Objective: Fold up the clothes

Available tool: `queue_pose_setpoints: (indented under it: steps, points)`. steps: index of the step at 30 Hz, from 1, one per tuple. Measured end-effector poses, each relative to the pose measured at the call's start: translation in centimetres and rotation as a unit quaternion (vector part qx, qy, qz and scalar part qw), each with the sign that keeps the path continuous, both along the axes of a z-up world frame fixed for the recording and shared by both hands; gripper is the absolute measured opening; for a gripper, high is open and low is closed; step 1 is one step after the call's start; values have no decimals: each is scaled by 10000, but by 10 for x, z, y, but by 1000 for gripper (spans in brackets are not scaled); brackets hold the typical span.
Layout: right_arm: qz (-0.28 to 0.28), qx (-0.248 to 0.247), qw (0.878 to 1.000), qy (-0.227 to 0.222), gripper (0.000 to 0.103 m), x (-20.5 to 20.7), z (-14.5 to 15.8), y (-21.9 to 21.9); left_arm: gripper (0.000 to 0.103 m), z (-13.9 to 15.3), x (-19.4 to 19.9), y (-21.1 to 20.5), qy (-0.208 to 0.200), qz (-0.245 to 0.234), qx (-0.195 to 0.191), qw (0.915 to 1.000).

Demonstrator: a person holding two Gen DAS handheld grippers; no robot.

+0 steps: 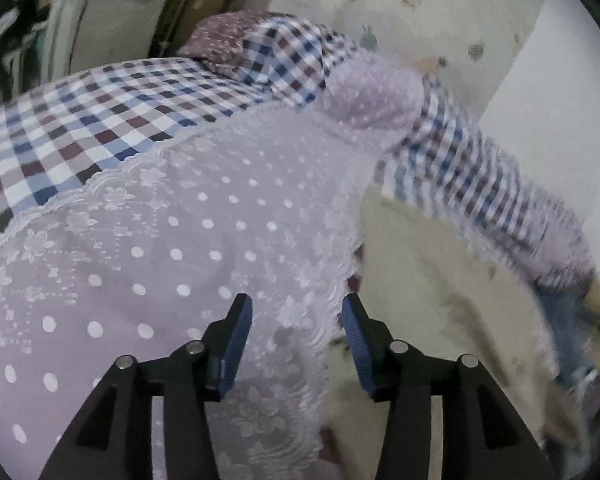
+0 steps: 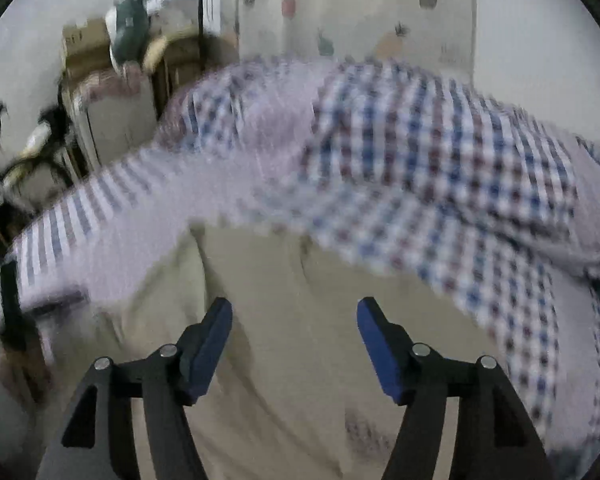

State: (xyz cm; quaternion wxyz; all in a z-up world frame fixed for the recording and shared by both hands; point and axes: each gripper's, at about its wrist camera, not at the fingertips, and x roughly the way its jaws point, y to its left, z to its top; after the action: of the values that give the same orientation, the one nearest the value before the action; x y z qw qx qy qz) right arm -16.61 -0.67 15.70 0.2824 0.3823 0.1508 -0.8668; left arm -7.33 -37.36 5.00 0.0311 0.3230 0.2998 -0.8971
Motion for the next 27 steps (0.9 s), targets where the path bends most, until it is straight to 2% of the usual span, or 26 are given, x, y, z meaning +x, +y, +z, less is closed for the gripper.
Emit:
queue_pose_setpoints:
  steps: [1,5,6,7,9,10,13,16,20,23,27]
  points:
    - [63,130,9998,-108,69,11,-14,3,52,3,0,1,172,-145,186,9996]
    - [465,650,9963,-307,69,40,-64,-6,55,3,-18,34,225,-838,118,9962]
    - [539,792,9948,-337,69,44,-77,-11,55,-1,-23,43,58,-946,-31,9955]
    - [585,895,9937,-332,69,46,-86,-15,55,-9,-31,54,-272,-1017,-338,9939]
    - [661,1035,9921,-271,69,46,-100,-23,55,-21,-40,66,-708,-1015,-832,9888]
    - [674,1051,9918,-261,69,43,-104,-27,54,-24,-41,68,-780,-997,-908,9878]
    - [685,1231,9900,-107,69,33,-118,-47,54,-29,-43,68,-873,-945,-959,9870]
    - [631,1787,9818,155,68,22,-129,-51,54,-31,-42,66,-864,-928,-883,9880]
    - [-18,1644,9861,221,68,-6,-112,-5,54,-31,-42,67,-870,-919,-898,9879]
    - [-796,1723,9812,362,68,-19,-94,51,54,-32,-41,67,-859,-917,-882,9881]
    - [-1525,1357,9786,273,68,-13,-69,119,54,-33,-41,66,-853,-928,-889,9880]
